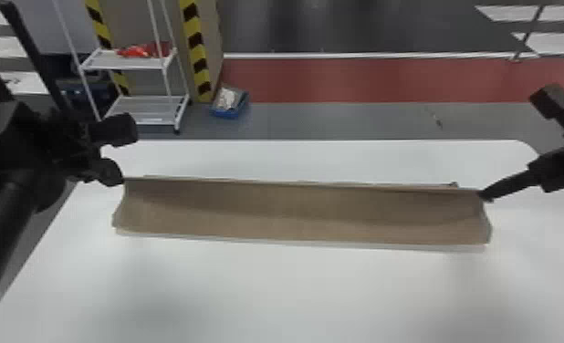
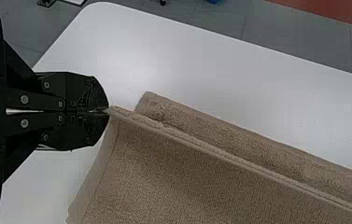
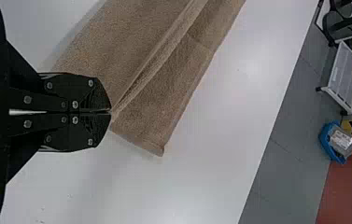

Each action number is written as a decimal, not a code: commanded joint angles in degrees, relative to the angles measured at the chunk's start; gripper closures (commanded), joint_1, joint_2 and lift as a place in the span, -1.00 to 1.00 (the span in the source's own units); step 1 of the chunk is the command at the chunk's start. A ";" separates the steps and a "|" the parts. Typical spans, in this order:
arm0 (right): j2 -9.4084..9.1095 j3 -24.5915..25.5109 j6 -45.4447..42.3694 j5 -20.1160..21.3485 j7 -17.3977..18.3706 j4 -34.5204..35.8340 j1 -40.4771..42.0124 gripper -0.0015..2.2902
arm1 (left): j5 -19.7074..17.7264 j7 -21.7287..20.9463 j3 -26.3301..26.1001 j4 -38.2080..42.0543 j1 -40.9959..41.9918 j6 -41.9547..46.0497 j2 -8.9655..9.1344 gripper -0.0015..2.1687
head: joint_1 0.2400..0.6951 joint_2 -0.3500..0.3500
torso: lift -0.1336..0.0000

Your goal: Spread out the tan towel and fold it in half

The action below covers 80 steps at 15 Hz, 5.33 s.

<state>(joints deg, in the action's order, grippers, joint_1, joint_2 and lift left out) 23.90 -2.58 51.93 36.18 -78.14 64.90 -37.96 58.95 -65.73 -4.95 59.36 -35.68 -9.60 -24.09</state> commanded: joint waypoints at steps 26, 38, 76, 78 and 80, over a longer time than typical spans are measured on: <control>-3.34 11.02 3.40 -5.51 15.56 0.85 5.62 -0.83 | -18.34 12.38 10.14 11.57 12.39 7.88 -1.05 -0.98 | 1.00 -0.05 | -0.86; -5.36 8.64 2.34 -9.02 18.90 0.93 5.18 -0.83 | -19.93 12.55 12.16 12.80 16.26 8.41 -1.05 -0.98 | 1.00 0.03 | -0.86; -8.61 7.76 -5.74 -8.58 24.52 6.47 7.29 -0.18 | -20.72 12.29 14.27 12.98 18.19 10.69 -2.81 -0.94 | 1.00 0.16 | -0.86; -8.61 7.50 -5.57 -8.41 24.35 6.47 7.20 -0.18 | -20.80 12.47 14.35 13.06 18.37 10.87 -2.81 -0.94 | 1.00 0.18 | -0.86; -8.43 7.06 -3.46 -7.62 23.29 6.47 6.76 -0.19 | -20.80 12.55 14.35 13.06 18.37 11.04 -2.81 -0.94 | 1.00 0.19 | -0.86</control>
<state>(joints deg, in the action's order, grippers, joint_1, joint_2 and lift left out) 15.31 4.79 46.97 27.94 -54.45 71.36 -30.88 38.17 -53.21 9.39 72.38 -17.33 1.27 -26.89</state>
